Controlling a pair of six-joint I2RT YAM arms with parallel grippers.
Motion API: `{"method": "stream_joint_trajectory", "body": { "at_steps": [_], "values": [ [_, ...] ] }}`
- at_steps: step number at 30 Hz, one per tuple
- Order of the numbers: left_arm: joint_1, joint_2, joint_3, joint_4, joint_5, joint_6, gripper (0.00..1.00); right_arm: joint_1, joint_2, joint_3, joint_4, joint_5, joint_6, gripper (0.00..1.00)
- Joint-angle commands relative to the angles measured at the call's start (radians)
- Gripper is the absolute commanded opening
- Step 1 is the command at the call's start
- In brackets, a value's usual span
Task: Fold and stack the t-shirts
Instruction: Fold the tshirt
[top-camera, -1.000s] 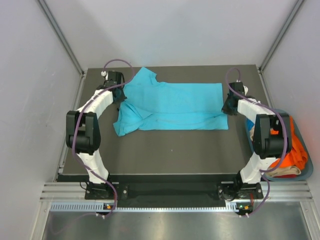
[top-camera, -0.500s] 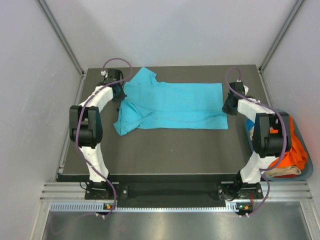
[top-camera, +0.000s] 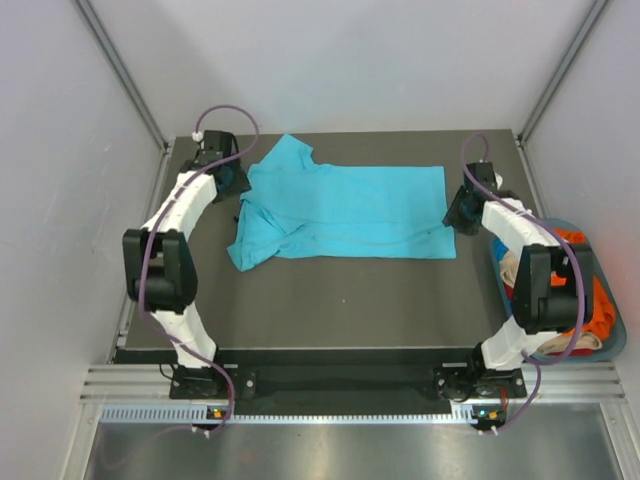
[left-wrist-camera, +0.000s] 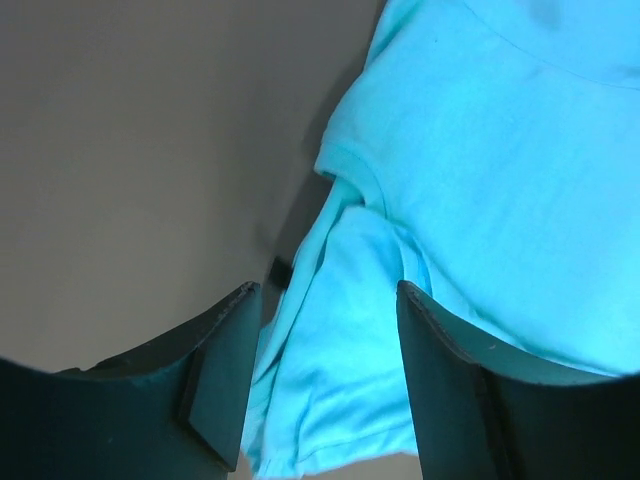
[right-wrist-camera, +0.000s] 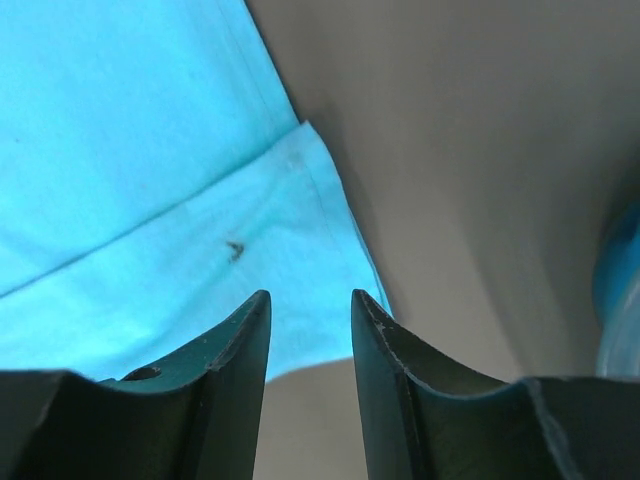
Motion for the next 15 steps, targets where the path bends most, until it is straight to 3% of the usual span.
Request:
{"method": "stream_joint_trajectory", "body": {
  "at_steps": [1, 8, 15],
  "values": [
    [0.008, -0.187, -0.103, 0.018, -0.025, 0.001, 0.62, 0.009, -0.067, -0.037, -0.076, -0.007, 0.046, 0.38],
    [0.014, -0.359, -0.377, 0.075, 0.047, -0.038, 0.61, 0.012, -0.064, -0.112, -0.112, 0.050, 0.142, 0.37],
    [0.039, -0.395, -0.443, 0.101, 0.051, -0.063, 0.62, 0.022, 0.005, -0.103, -0.104, 0.081, 0.222, 0.37]
  ]
}}
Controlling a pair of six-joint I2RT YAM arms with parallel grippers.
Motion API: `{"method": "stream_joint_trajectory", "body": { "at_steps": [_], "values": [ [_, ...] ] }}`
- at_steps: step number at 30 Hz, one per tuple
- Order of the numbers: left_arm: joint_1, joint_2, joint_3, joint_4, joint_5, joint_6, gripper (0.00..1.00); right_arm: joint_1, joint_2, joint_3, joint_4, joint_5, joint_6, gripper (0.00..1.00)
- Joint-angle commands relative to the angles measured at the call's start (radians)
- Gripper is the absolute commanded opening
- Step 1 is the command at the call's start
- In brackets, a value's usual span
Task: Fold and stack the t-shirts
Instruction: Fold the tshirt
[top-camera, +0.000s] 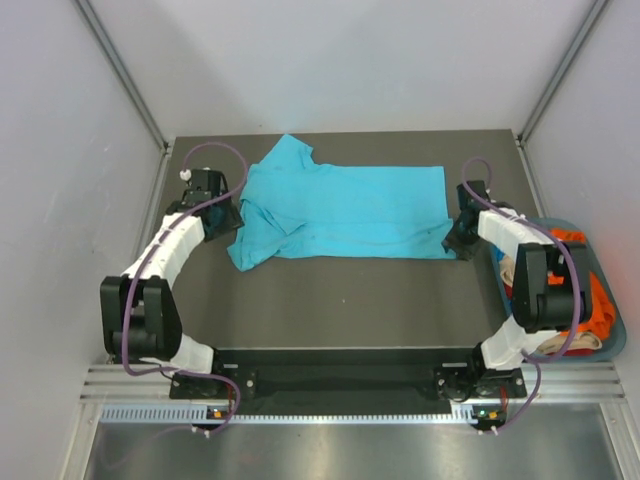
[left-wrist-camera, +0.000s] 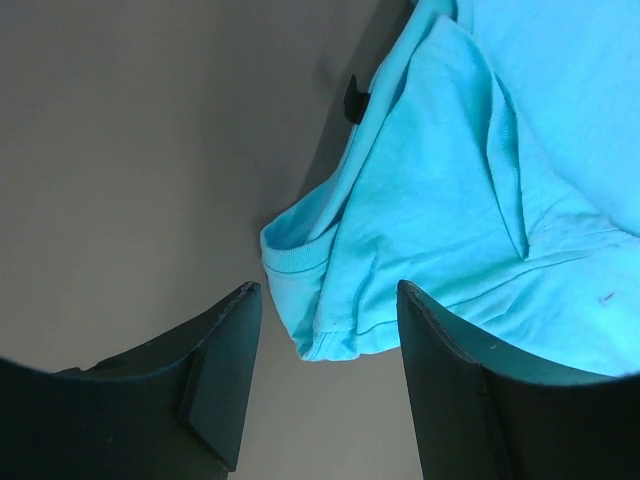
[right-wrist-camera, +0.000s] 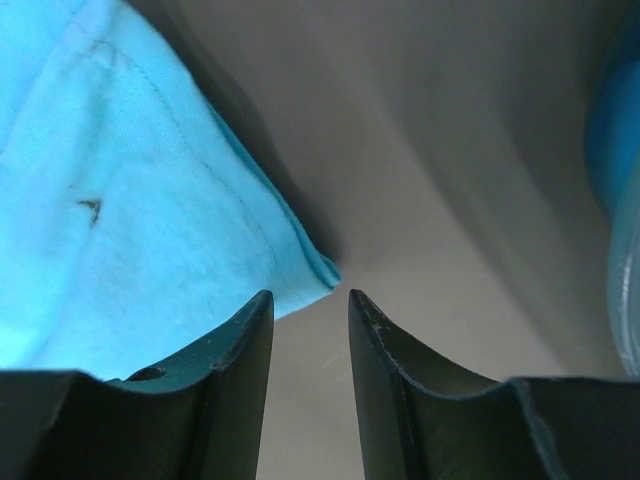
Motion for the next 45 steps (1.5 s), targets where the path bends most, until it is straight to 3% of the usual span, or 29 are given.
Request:
{"method": "stream_joint_trajectory", "body": {
  "at_steps": [1, 5, 8, 9, 10, 14, 21, 28, 33, 45],
  "values": [
    [0.035, -0.033, -0.018, 0.070, 0.042, -0.040, 0.61, 0.010, 0.024, 0.006, 0.018, 0.042, 0.067, 0.36],
    [0.119, -0.060, -0.088, 0.105, 0.102, -0.063, 0.62, 0.010, 0.021, -0.034, 0.035, 0.116, 0.071, 0.29],
    [0.167, -0.047, -0.097, 0.109, 0.130, -0.063, 0.61, 0.010, 0.020, -0.036, 0.043, 0.177, 0.059, 0.13],
    [0.181, -0.037, -0.101, 0.115, 0.145, -0.067, 0.60, 0.009, 0.020, -0.036, 0.046, 0.188, 0.051, 0.01],
    [0.211, -0.030, -0.104, 0.119, 0.200, -0.072, 0.59, 0.010, 0.023, -0.030, 0.043, 0.206, 0.047, 0.00],
    [0.267, 0.004, -0.128, 0.153, 0.344, -0.090, 0.54, 0.009, 0.009, -0.019, 0.018, 0.269, 0.028, 0.00],
    [0.265, 0.013, -0.202, 0.220, 0.444, -0.127, 0.52, 0.006, -0.035, -0.040, 0.017, 0.305, 0.001, 0.00],
    [0.267, 0.036, -0.240, 0.256, 0.392, -0.155, 0.50, -0.002, -0.055, -0.034, 0.032, 0.230, -0.024, 0.00],
    [0.265, 0.046, -0.251, 0.300, 0.374, -0.218, 0.50, 0.001, -0.103, -0.028, 0.024, 0.193, -0.002, 0.19],
    [0.268, 0.064, -0.311, 0.381, 0.340, -0.343, 0.48, 0.001, -0.143, -0.013, 0.007, 0.178, -0.012, 0.19]
  ]
}}
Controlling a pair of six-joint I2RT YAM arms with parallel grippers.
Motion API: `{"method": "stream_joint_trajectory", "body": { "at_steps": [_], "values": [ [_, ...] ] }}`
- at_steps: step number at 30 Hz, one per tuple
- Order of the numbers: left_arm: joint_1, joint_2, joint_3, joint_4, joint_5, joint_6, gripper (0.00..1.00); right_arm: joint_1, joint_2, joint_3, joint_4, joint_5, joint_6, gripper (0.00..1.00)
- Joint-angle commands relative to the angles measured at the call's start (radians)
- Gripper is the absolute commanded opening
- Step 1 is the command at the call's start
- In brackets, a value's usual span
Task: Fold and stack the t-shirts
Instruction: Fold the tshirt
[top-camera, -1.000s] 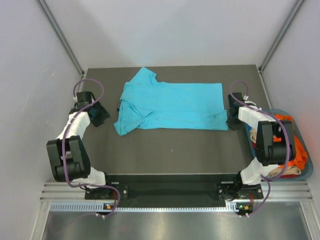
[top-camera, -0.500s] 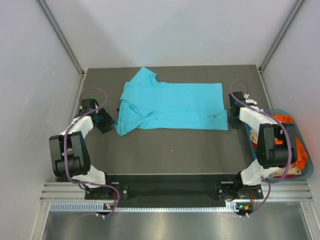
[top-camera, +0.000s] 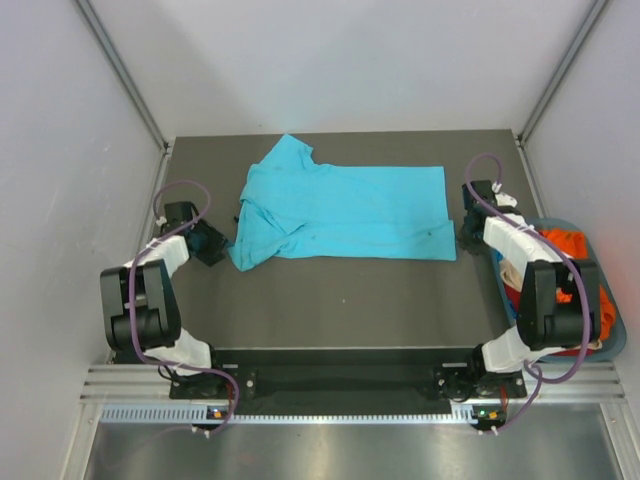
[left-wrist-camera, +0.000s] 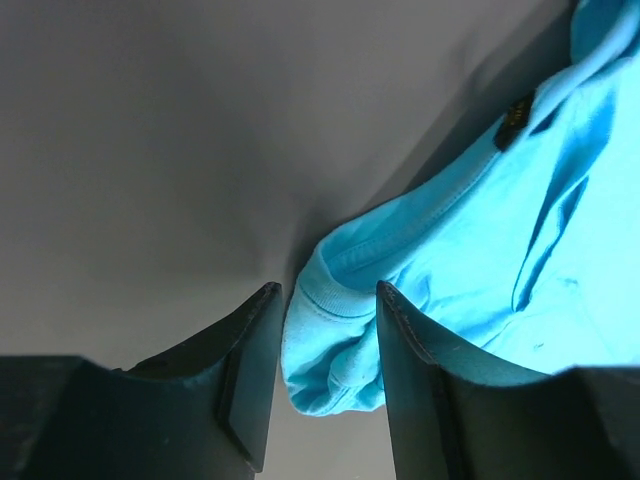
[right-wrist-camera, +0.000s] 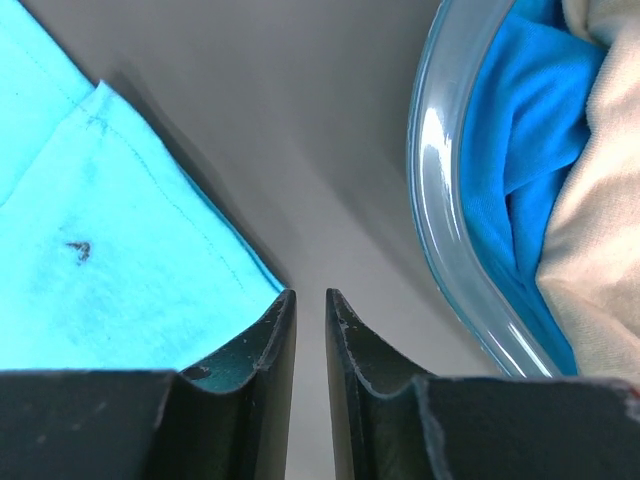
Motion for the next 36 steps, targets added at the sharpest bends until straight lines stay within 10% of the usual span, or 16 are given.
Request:
{"method": "stream_joint_trajectory", "body": {
  "at_steps": [1, 7, 11, 29, 36],
  "values": [
    [0.004, 0.009, -0.027, 0.082, -0.005, -0.061, 0.47, 0.000, -0.047, 0.023, -0.005, 0.000, -0.006, 0.18],
    [0.004, 0.057, -0.027, 0.109, -0.008, -0.089, 0.36, 0.000, -0.057, 0.032, -0.011, 0.000, -0.013, 0.18],
    [-0.004, 0.043, 0.021, 0.082, -0.064, -0.036, 0.01, 0.000, -0.063, 0.038, -0.014, 0.002, -0.016, 0.17],
    [-0.160, -0.090, -0.036, 0.004, -0.345, 0.057, 0.00, 0.002, -0.052, 0.031, -0.004, -0.012, -0.013, 0.17],
    [-0.191, -0.037, -0.011, 0.037, -0.241, 0.109, 0.03, 0.000, -0.049, 0.031, 0.003, -0.029, -0.013, 0.17]
  ]
}}
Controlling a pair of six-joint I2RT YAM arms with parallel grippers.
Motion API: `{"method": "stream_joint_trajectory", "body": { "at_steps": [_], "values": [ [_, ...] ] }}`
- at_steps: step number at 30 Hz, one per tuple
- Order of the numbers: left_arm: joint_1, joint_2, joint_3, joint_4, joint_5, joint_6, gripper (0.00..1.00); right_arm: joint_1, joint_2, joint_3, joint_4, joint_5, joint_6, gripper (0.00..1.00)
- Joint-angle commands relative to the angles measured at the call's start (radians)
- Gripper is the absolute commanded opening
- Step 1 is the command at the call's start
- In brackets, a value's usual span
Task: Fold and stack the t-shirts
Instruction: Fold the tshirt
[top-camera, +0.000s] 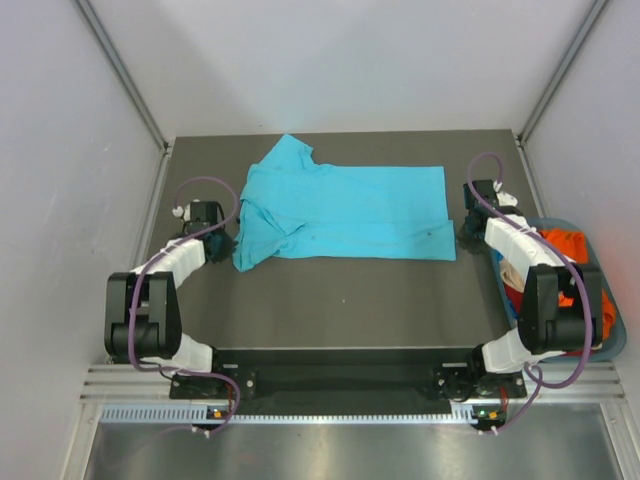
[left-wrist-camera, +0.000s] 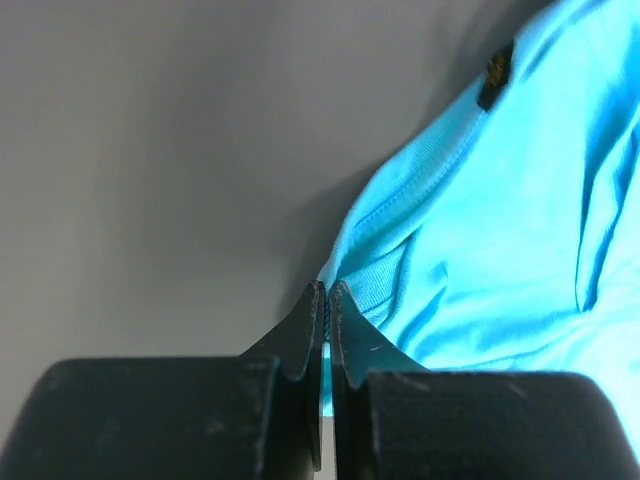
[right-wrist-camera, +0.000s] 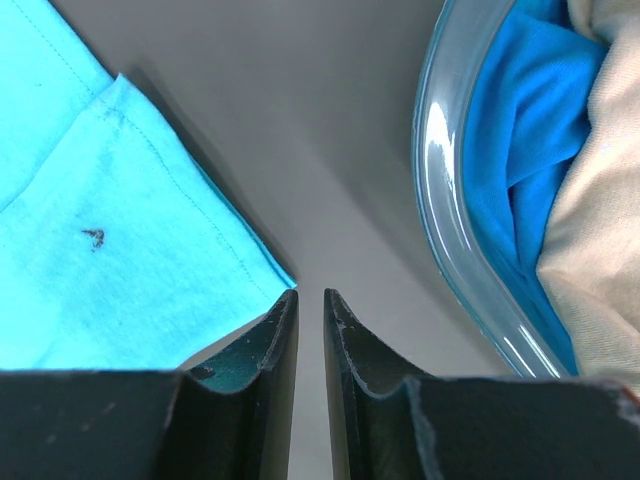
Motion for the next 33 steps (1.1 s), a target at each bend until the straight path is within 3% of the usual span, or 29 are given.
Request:
{"method": "stream_joint_trajectory", "body": {
  "at_steps": [1, 2, 6, 9, 13, 16, 18, 26, 33],
  "values": [
    [-0.007, 0.032, 0.030, 0.017, 0.056, 0.042, 0.04, 0.000, -0.023, 0.030, 0.015, -0.010, -0.006, 0.17],
    [-0.007, 0.050, 0.041, 0.018, 0.073, 0.047, 0.07, 0.000, -0.024, 0.030, 0.015, -0.010, -0.008, 0.17],
    [-0.007, 0.069, 0.104, -0.055, 0.086, 0.091, 0.38, 0.002, -0.033, 0.031, 0.014, -0.007, -0.014, 0.17],
    [0.043, 0.057, 0.184, -0.098, 0.168, 0.137, 0.44, -0.001, -0.045, 0.031, 0.008, -0.003, -0.022, 0.17],
    [0.114, 0.077, 0.279, -0.128, 0.233, 0.162, 0.44, -0.001, -0.056, 0.031, 0.009, -0.005, -0.026, 0.17],
    [0.122, 0.135, 0.340, -0.120, 0.296, 0.157, 0.37, 0.000, -0.053, 0.044, 0.008, -0.010, -0.035, 0.17],
    [0.122, 0.173, 0.346, -0.085, 0.336, 0.150, 0.33, 0.000, -0.052, 0.051, 0.005, -0.011, -0.037, 0.17],
    [0.120, 0.261, 0.346, 0.007, 0.391, 0.176, 0.32, 0.000, -0.038, 0.070, 0.011, 0.004, -0.057, 0.17],
    [0.117, 0.293, 0.354, 0.023, 0.356, 0.174, 0.31, 0.000, -0.016, 0.074, 0.023, -0.013, -0.062, 0.17]
  ]
}}
